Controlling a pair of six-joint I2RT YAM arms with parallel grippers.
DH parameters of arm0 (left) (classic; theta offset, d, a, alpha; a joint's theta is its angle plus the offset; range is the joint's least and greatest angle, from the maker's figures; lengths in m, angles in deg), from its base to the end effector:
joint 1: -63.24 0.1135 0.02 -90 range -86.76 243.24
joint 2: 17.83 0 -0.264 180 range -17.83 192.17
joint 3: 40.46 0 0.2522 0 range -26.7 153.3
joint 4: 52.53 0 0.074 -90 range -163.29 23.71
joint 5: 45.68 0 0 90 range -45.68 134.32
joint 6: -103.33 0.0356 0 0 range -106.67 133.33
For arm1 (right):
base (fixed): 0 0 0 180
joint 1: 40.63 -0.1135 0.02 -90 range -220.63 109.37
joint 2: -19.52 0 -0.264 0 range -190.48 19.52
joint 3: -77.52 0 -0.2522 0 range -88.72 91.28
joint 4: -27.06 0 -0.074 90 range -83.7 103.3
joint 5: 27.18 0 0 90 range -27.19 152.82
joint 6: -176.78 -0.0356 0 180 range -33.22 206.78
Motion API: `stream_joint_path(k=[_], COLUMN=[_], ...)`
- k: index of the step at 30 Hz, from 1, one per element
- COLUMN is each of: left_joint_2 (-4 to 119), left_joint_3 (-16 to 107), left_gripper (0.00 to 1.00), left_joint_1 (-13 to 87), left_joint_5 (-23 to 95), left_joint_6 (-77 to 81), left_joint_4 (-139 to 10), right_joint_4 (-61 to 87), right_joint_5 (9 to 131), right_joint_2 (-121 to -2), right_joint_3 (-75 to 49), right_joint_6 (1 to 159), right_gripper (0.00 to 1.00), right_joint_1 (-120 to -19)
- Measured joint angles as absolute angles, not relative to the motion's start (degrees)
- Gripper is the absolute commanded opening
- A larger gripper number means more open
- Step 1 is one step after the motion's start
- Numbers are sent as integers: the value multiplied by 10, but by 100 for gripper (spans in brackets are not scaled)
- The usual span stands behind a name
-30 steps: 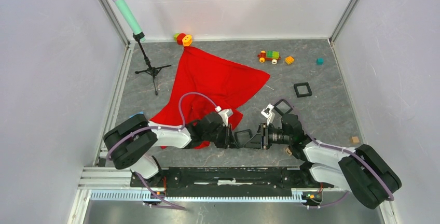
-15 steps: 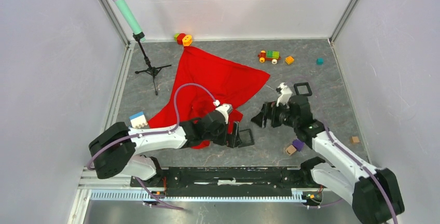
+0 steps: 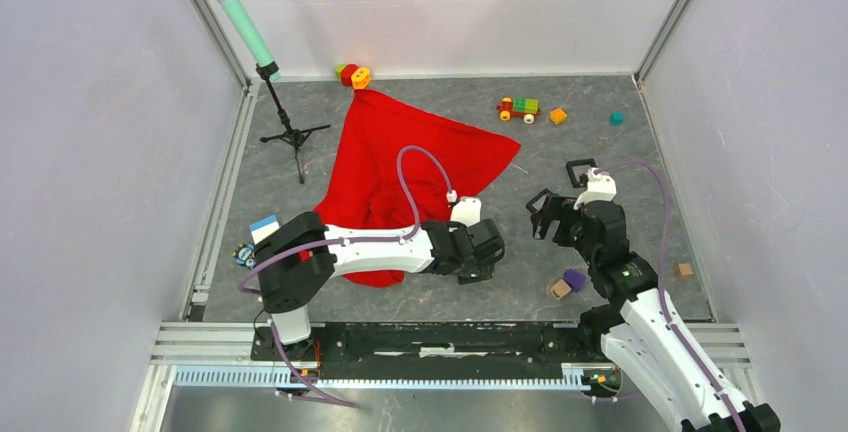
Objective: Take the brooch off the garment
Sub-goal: Pick up the brooch box from the center of the board.
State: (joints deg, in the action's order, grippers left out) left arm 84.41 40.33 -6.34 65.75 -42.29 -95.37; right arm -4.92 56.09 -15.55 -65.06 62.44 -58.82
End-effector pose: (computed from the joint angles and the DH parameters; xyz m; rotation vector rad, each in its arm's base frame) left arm 0.1368 -0.3302 0.1827 0.2039 2.5871 -0.2995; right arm 0.1447 0.0432 0.2215 0.1843 2.0927 0.3279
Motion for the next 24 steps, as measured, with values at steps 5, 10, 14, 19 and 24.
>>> stream_joint_path(k=[5, 10, 14, 19, 24], left_joint_2=[866, 893, 910, 917, 953], left_joint_3=[421, 449, 466, 478, 514], left_gripper=[100, 100, 100, 100, 85], left_joint_1=[-69, -79, -89, -93, -93], left_joint_5=[675, 682, 689, 701, 714], left_joint_6=[-469, -503, -518, -541, -570], left_joint_4=[-991, -999, -1007, -1027, -1057], right_joint_4=[-53, -52, -52, -52, -52], right_joint_5=[549, 548, 550, 552, 554], right_joint_2=[-136, -111, -105, -105, -100], right_joint_3=[-651, -653, -653, -659, -661], right_joint_6=[625, 627, 636, 647, 653], right_gripper=[98, 98, 98, 98, 98], right_joint_1=[-588, -588, -588, -588, -588])
